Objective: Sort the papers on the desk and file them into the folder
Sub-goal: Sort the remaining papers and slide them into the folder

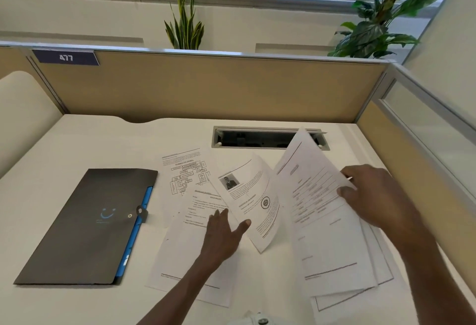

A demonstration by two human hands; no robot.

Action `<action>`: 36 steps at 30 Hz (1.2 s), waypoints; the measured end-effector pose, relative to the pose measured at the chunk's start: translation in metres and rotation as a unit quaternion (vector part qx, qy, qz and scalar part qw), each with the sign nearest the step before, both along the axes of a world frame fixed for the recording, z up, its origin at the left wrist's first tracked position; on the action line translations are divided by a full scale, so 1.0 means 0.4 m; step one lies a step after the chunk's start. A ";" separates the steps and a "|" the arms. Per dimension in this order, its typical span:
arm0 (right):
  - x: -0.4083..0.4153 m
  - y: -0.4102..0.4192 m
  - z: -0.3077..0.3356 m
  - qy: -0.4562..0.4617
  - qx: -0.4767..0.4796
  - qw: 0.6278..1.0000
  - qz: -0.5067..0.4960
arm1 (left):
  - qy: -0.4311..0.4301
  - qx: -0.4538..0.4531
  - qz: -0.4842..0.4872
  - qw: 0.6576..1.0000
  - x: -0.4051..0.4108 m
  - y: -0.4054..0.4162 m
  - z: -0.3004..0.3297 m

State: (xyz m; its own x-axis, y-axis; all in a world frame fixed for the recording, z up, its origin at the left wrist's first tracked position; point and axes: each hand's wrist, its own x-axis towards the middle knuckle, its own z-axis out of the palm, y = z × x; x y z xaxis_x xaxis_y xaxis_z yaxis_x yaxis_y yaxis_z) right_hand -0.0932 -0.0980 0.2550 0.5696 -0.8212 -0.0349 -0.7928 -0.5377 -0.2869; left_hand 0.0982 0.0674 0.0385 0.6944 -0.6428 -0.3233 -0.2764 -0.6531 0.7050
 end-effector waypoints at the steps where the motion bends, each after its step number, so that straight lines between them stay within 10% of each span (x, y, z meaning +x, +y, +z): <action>1: -0.004 -0.001 0.019 -0.023 -0.009 1.000 -0.001 | 0.021 -0.032 0.005 0.999 0.000 -0.006 0.014; 13: 0.107 -0.021 -0.010 -0.366 0.302 0.880 0.010 | 0.494 -0.350 0.033 0.795 0.058 -0.038 0.207; 20: 0.209 -0.073 -0.216 -0.365 0.453 0.813 -0.025 | 0.389 -0.321 0.137 0.853 0.161 0.032 0.183; 27: 0.261 -0.107 -0.505 -0.050 0.237 0.963 -0.118 | 0.326 -0.327 0.210 0.862 0.267 0.161 0.120; 36: 0.281 -0.073 -0.604 0.134 0.085 0.983 -0.097 | 0.258 -0.314 0.248 0.880 0.319 0.287 0.104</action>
State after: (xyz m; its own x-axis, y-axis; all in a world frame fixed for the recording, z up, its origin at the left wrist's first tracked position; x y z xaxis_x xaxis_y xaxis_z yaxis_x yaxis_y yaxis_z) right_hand 0.0191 -0.1272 0.0132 0.3545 -0.8829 -0.3079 -0.9350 -0.3311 -0.1271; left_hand 0.2257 0.1822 0.0803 0.8047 -0.4671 -0.3663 0.3945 -0.0403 0.9180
